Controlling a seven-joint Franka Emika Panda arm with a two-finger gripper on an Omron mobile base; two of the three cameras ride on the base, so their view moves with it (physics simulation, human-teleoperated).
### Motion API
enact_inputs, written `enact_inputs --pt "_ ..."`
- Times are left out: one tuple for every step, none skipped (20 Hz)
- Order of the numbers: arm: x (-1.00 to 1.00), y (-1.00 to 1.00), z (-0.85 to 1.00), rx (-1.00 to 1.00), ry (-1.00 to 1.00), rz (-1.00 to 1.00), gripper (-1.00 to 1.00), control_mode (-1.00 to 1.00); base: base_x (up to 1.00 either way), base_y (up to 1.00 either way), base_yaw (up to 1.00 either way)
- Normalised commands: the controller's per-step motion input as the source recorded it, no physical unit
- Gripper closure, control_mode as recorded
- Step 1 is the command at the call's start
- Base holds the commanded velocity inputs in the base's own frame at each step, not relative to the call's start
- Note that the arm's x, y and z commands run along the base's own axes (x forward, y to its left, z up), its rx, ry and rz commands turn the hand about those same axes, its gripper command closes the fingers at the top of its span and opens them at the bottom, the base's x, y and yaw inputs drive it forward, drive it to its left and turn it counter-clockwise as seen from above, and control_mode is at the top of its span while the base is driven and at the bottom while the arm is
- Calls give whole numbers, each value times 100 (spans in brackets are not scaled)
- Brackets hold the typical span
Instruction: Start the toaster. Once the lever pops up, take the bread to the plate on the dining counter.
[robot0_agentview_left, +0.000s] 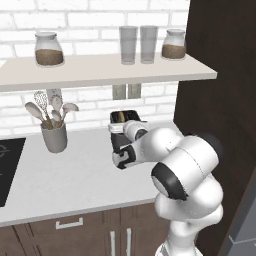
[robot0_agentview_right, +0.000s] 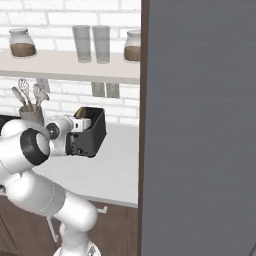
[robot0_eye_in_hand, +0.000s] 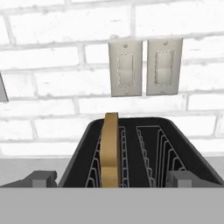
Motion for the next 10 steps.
enact_inputs --pt "28 0 0 0 0 0 -100 -100 0 0 0" --pt "25 0 0 0 0 0 -100 -100 0 0 0" --pt "29 0 0 0 0 0 -100 -100 0 0 0" --pt "26 0 0 0 0 0 -100 -100 0 0 0" --pt "21 0 0 0 0 0 -100 -100 0 0 0" --pt "15 0 -2 0 0 0 -100 -100 0 0 0" --pt "6 0 -5 0 0 0 -100 -100 0 0 0" --pt "4 0 -10 0 0 0 -100 -100 0 0 0" --pt "3 0 -11 0 0 0 -100 -100 0 0 0" --pt "1 0 -20 0 0 0 -100 -100 0 0 0"
